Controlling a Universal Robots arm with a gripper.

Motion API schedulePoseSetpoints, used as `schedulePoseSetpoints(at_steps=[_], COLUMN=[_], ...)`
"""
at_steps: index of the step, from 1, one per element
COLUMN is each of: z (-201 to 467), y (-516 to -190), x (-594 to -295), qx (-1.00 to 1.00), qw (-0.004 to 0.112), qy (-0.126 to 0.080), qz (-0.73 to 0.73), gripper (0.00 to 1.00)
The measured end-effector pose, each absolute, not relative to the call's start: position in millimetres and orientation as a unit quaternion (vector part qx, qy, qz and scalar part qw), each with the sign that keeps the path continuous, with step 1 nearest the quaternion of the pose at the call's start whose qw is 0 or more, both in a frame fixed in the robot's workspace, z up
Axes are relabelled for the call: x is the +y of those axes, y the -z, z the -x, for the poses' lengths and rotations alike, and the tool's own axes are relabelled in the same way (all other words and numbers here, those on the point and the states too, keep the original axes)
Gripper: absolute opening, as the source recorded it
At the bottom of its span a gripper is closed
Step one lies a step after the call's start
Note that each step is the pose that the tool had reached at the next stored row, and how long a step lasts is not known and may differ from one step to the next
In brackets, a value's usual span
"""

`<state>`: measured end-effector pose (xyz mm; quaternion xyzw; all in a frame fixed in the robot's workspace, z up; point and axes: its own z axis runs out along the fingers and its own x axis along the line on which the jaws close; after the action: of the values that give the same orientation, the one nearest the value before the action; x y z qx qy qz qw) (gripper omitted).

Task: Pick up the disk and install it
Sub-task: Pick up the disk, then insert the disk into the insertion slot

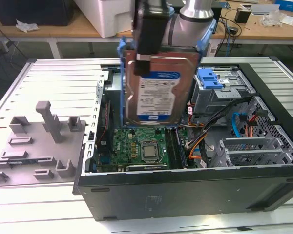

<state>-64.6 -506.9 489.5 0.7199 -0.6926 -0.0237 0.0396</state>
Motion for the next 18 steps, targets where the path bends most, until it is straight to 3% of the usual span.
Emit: schedulePoseSetpoints(at_steps=[9,18], z=[11,11], y=[-490,-490], x=[-524,-524], qx=[-0.692,-0.692], qw=[0.041,0.041], qy=[0.025,0.025], qz=[-0.72,-0.72], gripper=[0.37,0.37])
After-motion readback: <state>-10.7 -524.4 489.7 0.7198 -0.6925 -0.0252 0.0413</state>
